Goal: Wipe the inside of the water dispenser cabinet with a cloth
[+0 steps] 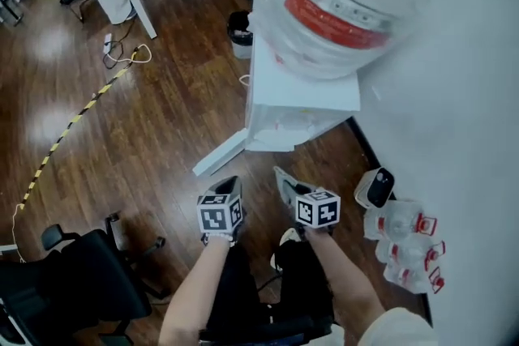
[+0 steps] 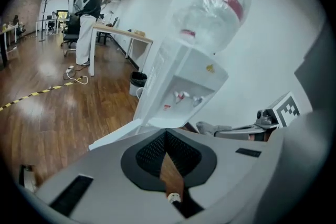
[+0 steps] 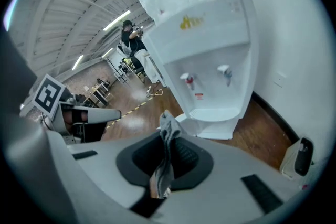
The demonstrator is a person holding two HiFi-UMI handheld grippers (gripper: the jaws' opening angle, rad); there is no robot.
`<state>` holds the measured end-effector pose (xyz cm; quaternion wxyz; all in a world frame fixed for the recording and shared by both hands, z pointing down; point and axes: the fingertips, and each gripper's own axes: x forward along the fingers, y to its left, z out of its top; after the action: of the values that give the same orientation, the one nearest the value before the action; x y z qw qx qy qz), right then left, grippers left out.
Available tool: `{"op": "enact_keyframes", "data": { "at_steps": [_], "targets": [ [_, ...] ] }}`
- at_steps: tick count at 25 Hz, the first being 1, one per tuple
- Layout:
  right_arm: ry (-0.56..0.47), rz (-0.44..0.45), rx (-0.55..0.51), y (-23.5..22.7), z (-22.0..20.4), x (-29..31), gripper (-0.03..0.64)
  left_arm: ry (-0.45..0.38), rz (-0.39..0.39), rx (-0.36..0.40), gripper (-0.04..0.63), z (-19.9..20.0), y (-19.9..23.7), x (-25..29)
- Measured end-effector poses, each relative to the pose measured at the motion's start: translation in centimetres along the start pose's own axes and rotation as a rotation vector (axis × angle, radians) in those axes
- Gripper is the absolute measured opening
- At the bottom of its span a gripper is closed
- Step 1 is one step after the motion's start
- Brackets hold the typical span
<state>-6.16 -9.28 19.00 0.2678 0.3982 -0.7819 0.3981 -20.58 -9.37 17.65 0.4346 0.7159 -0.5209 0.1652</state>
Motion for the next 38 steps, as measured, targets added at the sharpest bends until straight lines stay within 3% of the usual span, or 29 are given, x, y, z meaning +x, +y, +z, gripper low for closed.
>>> {"op": "enact_keyframes", "data": {
  "at_steps": [3,10,15,22,29,34,38],
  "targets": [
    [-0.047,-0.004,0.007,4.0,2.3,-6.5,0.025,-0.015,-0.029,-0.008,-0.002,2.5,-3.4,-5.6],
    [-0.224,0.037,0.024,10.1,5.7,-17.1,0.025,-0.093,-0.118,0.069,-0.002,5.1,-10.0,-13.9],
    [-0.279,0.083,0.003,11.5,2.8,-24.2,0.025,-0.133,-0.098,0.078,-0.002,1.8,-13.7,-18.4],
    [-0.298,0.092,-0.086,8.4,-4.0,-35.2,0.025,-0.212,-0.064,0.056,-0.002,-4.7,-22.1,-23.7],
    [-0.362,0.133,-0.073,7.2,-8.4,-42.6,0.024,-0.247,-0.073,0.107,-0.002,-9.5,-30.6,-27.6],
    [-0.392,0.114,-0.111,9.1,-9.7,-44.6,0.023,-0.253,-0.078,0.153,-0.002,-10.8,-32.3,-29.4],
    [-0.411,0.108,-0.091,10.9,-9.5,-44.2,0.023,-0.253,-0.098,0.163,-0.002,-10.9,-31.3,-31.0]
  ]
}}
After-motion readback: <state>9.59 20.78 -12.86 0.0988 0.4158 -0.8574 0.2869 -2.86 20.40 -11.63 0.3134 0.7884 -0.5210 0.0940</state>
